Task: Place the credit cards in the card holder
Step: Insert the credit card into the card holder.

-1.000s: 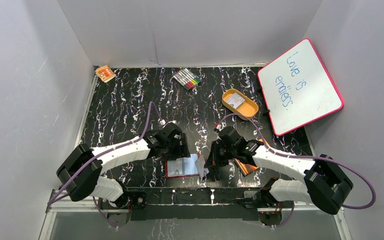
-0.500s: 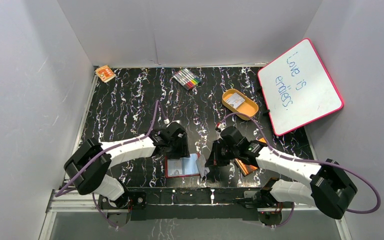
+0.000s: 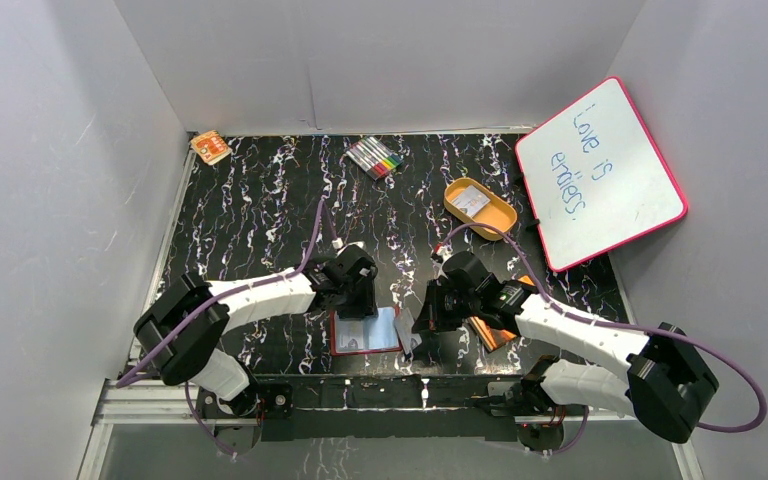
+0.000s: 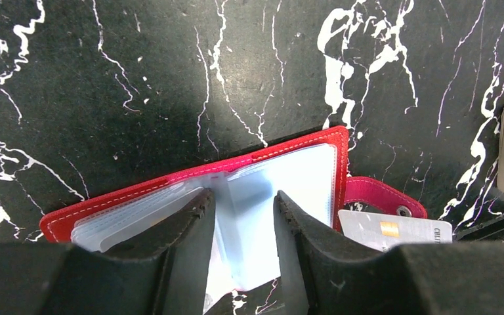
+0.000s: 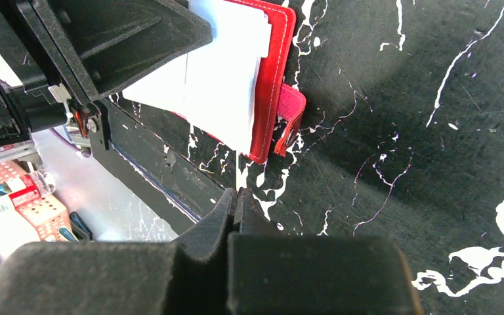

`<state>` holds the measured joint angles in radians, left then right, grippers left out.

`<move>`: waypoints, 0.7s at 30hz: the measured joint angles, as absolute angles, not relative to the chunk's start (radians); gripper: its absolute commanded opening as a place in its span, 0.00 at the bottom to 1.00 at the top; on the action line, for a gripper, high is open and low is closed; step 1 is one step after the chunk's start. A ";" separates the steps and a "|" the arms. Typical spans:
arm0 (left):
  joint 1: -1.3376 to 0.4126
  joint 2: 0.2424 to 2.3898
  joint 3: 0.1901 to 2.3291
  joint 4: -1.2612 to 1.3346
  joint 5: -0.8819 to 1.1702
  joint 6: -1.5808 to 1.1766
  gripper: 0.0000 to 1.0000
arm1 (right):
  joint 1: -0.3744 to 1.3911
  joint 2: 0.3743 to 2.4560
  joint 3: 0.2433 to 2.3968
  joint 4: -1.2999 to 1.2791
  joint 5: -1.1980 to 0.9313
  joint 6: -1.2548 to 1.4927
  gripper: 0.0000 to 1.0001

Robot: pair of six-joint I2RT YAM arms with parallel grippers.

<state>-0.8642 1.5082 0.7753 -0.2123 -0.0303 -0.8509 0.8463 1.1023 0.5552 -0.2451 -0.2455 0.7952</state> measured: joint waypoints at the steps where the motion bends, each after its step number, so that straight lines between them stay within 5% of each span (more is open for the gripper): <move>1: -0.865 1.507 0.777 -0.214 -0.032 -0.850 0.42 | 0.846 1.103 0.555 -0.245 -0.246 0.793 0.00; 10: -0.868 1.478 0.841 -0.326 -0.060 -0.837 0.59 | 0.846 1.103 0.556 -0.245 -0.246 0.786 0.00; 21: -0.892 1.463 0.936 -0.376 -0.072 -0.828 0.58 | 0.846 1.102 0.556 -0.245 -0.246 0.786 0.00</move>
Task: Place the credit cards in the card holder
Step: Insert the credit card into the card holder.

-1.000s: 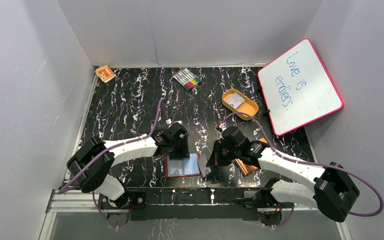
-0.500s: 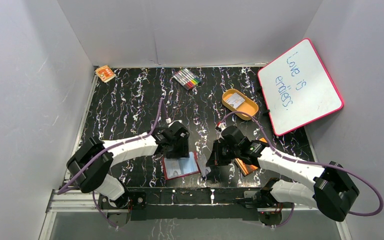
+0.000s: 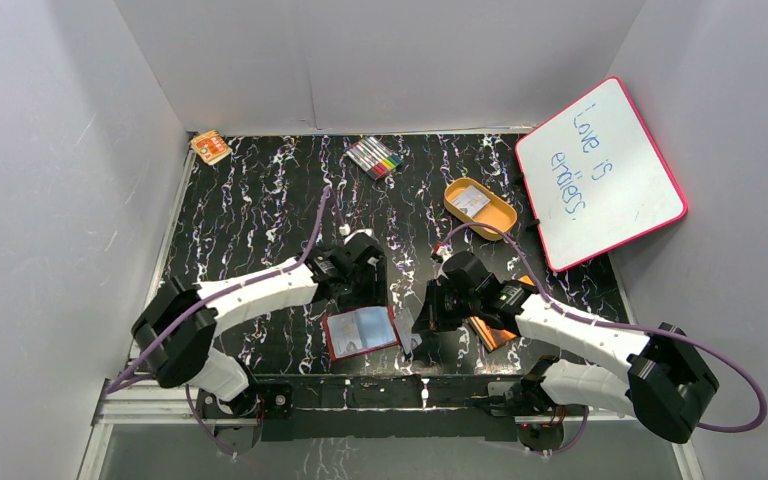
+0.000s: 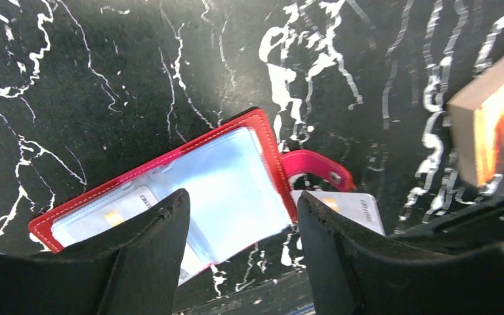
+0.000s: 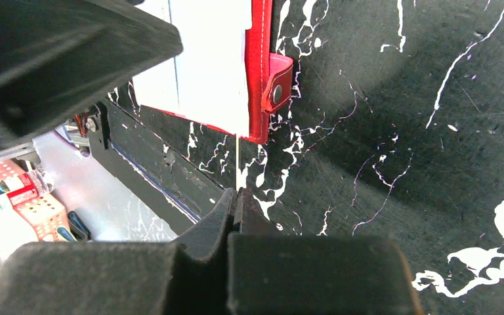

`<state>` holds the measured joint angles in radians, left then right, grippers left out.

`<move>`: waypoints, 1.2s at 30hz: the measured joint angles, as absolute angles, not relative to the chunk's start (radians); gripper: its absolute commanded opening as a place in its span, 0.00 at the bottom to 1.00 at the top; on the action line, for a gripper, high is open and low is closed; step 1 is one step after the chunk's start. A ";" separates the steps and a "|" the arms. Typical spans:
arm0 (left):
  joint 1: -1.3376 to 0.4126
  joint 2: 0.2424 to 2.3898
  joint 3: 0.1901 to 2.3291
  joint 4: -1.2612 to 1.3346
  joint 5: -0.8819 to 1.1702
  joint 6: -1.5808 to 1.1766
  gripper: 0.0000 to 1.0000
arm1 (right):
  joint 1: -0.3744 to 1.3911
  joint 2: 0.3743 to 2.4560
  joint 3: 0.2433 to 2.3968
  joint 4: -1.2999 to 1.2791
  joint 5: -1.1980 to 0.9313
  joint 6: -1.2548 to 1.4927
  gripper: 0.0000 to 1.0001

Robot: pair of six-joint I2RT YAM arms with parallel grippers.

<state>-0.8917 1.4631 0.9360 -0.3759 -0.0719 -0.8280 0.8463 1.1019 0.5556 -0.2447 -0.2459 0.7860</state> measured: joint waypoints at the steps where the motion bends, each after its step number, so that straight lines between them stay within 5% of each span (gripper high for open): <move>1: -0.898 1.478 0.937 -0.380 -0.076 -0.826 0.57 | 0.846 1.102 0.556 -0.245 -0.246 0.786 0.00; 12: -0.960 1.633 0.965 -0.450 -0.158 -0.794 0.54 | 0.847 1.073 0.556 -0.247 -0.245 0.785 0.00; 28: -0.978 1.645 0.970 -0.458 -0.224 -0.783 0.18 | 0.872 1.092 0.556 -0.262 -0.253 0.758 0.00; 36: -0.978 1.642 0.959 -0.449 -0.234 -0.785 0.15 | 0.880 1.108 0.556 -0.242 -0.265 0.761 0.00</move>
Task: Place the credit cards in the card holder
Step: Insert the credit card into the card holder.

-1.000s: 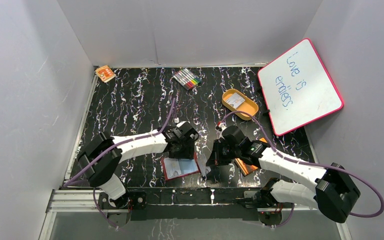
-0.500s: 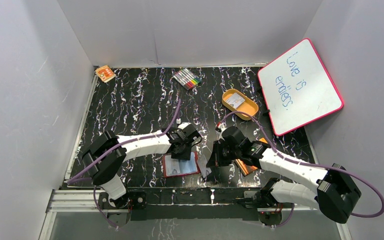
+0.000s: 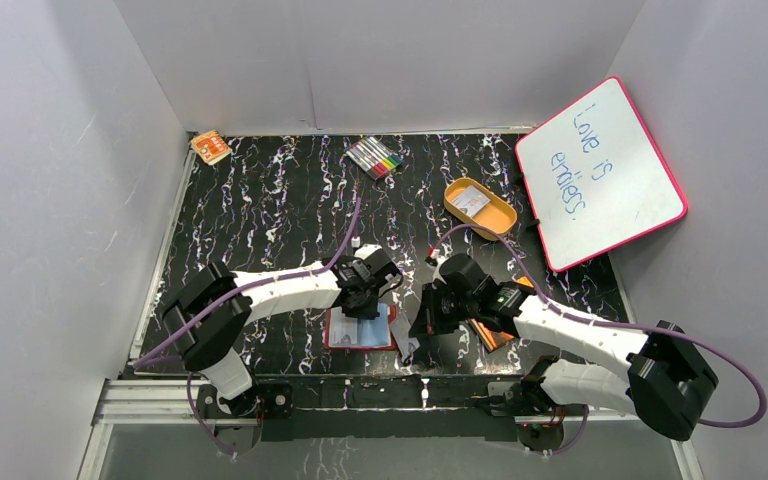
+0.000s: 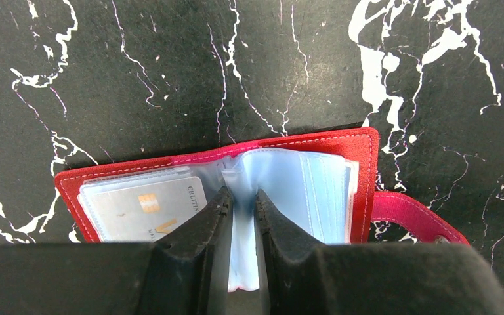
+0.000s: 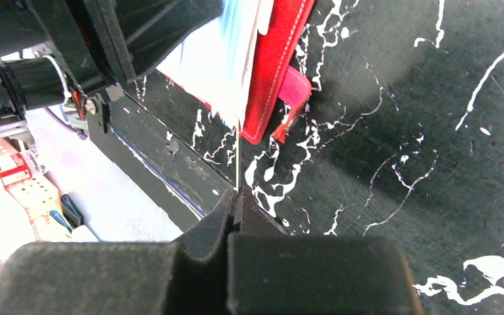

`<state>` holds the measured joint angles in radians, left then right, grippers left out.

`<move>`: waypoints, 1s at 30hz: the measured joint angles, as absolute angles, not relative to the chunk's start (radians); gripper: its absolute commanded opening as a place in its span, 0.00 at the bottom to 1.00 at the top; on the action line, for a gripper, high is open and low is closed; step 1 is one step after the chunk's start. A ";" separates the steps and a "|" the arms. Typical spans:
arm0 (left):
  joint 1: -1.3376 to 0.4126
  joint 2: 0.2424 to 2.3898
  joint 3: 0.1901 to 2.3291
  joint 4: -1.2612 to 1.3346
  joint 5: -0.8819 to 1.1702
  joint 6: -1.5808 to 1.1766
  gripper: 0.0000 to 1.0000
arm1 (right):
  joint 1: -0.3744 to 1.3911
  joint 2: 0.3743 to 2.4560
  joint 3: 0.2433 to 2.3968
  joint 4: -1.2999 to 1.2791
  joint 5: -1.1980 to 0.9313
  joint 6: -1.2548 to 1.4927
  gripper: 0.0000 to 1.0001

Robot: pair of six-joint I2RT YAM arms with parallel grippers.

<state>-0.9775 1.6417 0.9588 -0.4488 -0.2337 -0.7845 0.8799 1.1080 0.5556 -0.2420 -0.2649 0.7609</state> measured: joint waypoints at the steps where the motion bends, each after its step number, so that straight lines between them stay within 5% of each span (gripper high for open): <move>1: -0.978 1.640 0.957 -0.446 -0.234 -0.785 0.15 | 0.880 1.108 0.556 -0.232 -0.265 0.764 0.00; 30: -0.978 1.631 0.944 -0.434 -0.237 -0.797 0.09 | 0.884 1.173 0.560 -0.124 -0.325 0.808 0.00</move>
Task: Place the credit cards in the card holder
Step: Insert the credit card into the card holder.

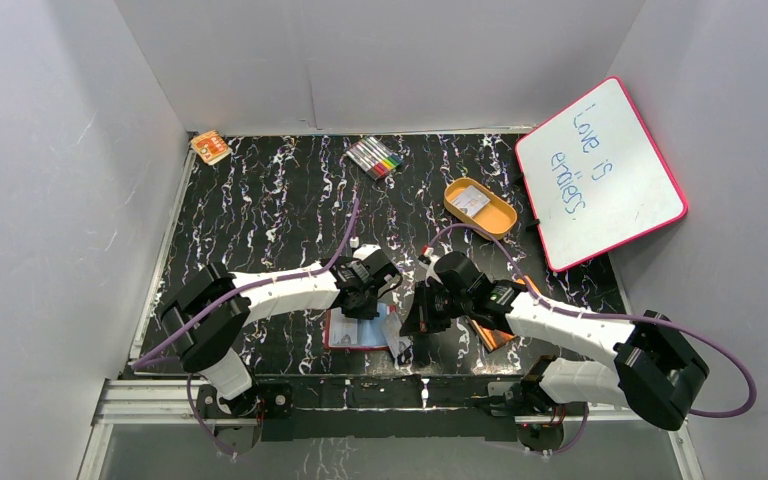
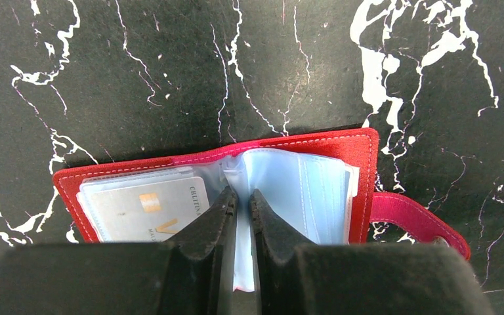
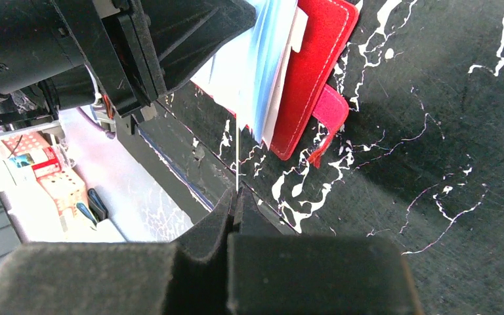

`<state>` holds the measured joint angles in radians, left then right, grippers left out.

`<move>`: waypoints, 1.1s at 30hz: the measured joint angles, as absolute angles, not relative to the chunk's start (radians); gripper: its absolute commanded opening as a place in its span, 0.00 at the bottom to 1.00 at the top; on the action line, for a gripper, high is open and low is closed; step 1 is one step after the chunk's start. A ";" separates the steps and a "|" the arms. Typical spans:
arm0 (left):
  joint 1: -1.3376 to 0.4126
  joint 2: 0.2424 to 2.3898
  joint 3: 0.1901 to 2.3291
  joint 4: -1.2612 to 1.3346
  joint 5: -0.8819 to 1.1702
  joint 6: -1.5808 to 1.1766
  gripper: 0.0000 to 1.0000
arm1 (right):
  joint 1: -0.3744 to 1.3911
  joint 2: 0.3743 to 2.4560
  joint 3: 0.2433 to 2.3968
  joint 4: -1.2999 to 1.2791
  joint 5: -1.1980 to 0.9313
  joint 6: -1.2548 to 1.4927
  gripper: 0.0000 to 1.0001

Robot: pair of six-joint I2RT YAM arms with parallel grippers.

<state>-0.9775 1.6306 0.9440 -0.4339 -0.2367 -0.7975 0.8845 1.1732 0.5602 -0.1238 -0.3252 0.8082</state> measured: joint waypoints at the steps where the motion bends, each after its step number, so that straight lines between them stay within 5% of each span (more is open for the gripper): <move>1: -0.978 1.631 0.944 -0.434 -0.237 -0.797 0.08 | 0.884 1.173 0.560 -0.123 -0.325 0.809 0.00; 24: -0.978 1.630 0.944 -0.434 -0.237 -0.804 0.07 | 0.886 1.264 0.557 -0.046 -0.359 0.831 0.00; 33: -0.978 1.627 0.944 -0.446 -0.243 -0.804 0.38 | 0.888 1.327 0.557 0.023 -0.380 0.836 0.00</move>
<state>-0.9775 1.6268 0.9436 -0.4461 -0.2428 -0.8036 0.8879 1.3273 0.5571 0.0227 -0.3798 0.8360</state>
